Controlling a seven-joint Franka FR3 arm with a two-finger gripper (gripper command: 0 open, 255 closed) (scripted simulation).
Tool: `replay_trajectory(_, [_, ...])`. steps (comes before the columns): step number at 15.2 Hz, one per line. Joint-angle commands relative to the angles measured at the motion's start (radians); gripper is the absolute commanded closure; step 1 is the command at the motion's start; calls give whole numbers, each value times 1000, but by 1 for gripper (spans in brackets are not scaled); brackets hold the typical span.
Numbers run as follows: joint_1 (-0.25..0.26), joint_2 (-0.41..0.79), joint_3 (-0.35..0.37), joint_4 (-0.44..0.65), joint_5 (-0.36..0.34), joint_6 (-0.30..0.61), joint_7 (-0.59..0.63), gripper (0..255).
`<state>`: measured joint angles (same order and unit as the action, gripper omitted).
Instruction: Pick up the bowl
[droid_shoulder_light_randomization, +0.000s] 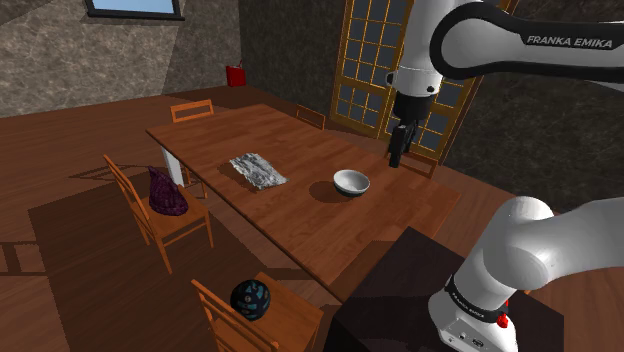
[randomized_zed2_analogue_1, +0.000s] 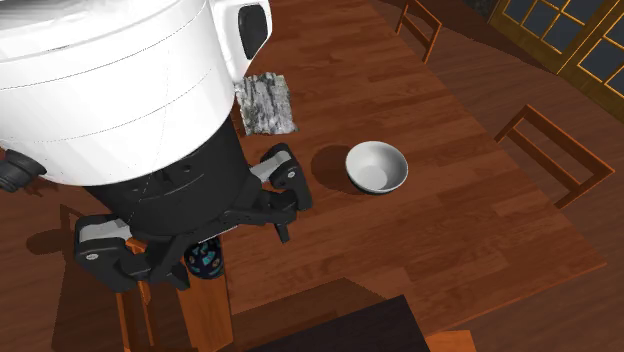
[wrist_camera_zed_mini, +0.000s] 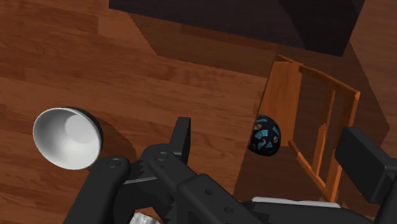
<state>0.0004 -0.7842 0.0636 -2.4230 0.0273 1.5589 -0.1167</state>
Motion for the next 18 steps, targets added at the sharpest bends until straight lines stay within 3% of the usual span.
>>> replay_trajectory(1, [0,0,0,0,0,0,0,0])
replay_trajectory(10, [-52,193,-46,-106,-95,310,-59,0])
replay_trajectory(18, [-107,450,-87,-102,-184,579,-84,0])
